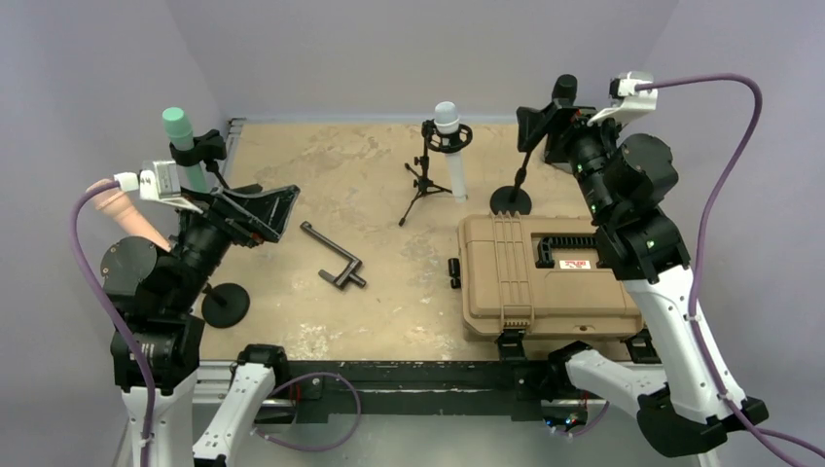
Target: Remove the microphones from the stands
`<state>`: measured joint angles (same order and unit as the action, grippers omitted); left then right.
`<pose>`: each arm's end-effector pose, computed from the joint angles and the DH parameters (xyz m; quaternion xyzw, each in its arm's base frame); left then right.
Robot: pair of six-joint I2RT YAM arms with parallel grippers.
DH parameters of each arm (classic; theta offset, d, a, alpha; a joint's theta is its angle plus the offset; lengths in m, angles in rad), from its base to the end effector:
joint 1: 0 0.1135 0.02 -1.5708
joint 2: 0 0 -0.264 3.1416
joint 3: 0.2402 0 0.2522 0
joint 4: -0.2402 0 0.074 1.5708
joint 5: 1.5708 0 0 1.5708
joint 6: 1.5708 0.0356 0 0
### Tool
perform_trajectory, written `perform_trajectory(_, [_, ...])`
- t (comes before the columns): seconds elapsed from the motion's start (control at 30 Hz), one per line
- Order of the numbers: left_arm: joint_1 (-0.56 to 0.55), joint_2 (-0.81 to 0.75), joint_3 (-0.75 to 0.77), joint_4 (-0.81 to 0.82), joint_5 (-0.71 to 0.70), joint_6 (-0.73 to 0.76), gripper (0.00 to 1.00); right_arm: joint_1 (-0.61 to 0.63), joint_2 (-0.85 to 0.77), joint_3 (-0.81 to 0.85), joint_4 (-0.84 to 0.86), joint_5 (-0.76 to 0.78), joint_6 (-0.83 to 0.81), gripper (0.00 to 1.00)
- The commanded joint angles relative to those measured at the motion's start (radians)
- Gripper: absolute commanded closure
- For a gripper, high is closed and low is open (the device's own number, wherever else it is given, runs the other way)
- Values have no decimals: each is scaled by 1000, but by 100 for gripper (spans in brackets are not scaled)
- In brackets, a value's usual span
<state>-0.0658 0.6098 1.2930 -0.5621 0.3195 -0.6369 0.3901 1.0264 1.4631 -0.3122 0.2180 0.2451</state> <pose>0.0618 -0.0153 0.4789 -0.0701 0.6616 -0.3534 0.6576 0.1766 0.0643 0.5108 0.0337 0.6620 0.1644 0.7305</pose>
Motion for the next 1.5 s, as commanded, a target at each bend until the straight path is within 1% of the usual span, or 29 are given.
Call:
perform_trajectory(0.0, [8, 9, -36, 56, 46, -39, 1, -3, -39, -62, 124, -50, 13, 1])
perform_trajectory(0.1, [7, 31, -16, 32, 63, -36, 1, -3, -58, -111, 196, -96, -15, 1])
perform_trajectory(0.2, [7, 42, -17, 25, 82, -31, 1, -1, -5, -75, 164, -109, -20, 1])
perform_trajectory(0.37, [8, 56, -17, -1, 97, -18, 1, -2, 14, -131, 251, -188, 0, 1])
perform_trajectory(0.47, [8, 69, -22, -1, 116, -16, 1, -2, 89, -94, 226, -215, 8, 1])
perform_trajectory(0.53, [7, 84, -23, 2, 135, -22, 1, 9, 175, -25, 170, -263, 0, 1])
perform_trajectory(0.57, [7, 93, -23, 3, 148, -26, 1, 32, 213, 2, 146, -241, -16, 1])
perform_trajectory(0.63, [7, 106, -25, 7, 178, -36, 1, 108, 272, 50, 114, -124, -77, 1])
perform_trajectory(0.7, [7, 111, -39, 28, 214, -54, 1, 161, 330, 100, 97, -53, -122, 1])
perform_trajectory(0.83, [5, 109, -87, 86, 295, -99, 1, 194, 447, 219, 39, 18, -171, 1])
perform_trajectory(0.93, [-5, 113, -109, 91, 324, -106, 2, 201, 496, 265, 24, 25, -182, 5])
perform_trajectory(1.0, [-15, 116, -113, 82, 327, -101, 2, 201, 511, 274, 23, 19, -182, 12])
perform_trajectory(1.07, [-21, 117, -118, 75, 325, -98, 2, 203, 524, 276, 24, 21, -182, 22])
perform_trajectory(1.13, [-28, 120, -119, 74, 322, -98, 3, 202, 537, 276, 24, 25, -190, 28])
perform_trajectory(1.23, [-40, 122, -119, 77, 314, -98, 3, 203, 554, 281, 15, 25, -197, 32])
perform_trajectory(1.37, [-52, 125, -121, 77, 306, -98, 4, 206, 565, 284, 11, 24, -204, 33])
perform_trajectory(1.47, [-55, 125, -121, 73, 302, -98, 5, 206, 577, 286, 9, 28, -215, 27])
